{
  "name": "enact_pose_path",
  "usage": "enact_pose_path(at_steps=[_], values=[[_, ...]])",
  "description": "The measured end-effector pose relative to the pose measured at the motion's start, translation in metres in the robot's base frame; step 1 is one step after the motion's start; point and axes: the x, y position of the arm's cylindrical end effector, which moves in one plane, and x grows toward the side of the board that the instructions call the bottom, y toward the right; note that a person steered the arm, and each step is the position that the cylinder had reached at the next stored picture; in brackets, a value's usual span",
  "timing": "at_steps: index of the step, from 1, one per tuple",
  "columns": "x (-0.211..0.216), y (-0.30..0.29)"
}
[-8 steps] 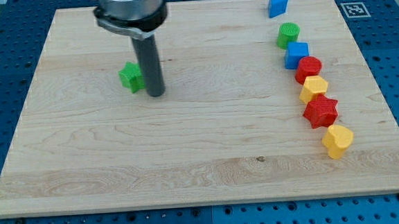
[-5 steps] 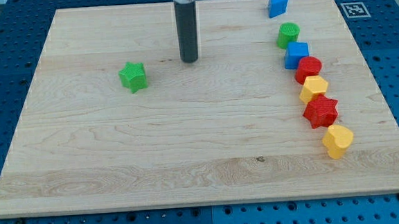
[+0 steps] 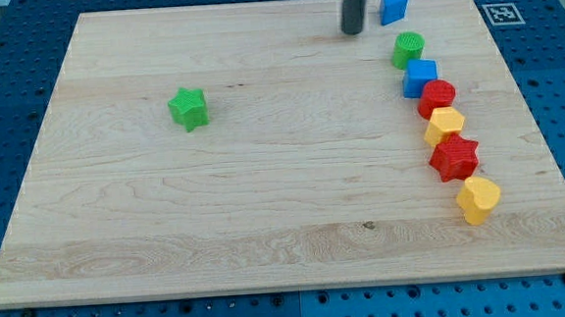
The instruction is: Place the green circle to the right of the green star
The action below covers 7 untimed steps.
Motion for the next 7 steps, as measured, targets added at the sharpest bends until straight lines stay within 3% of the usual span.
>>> enact_pose_path(at_steps=[3, 7], values=[[0.024, 0.07], [0.052, 0.061]])
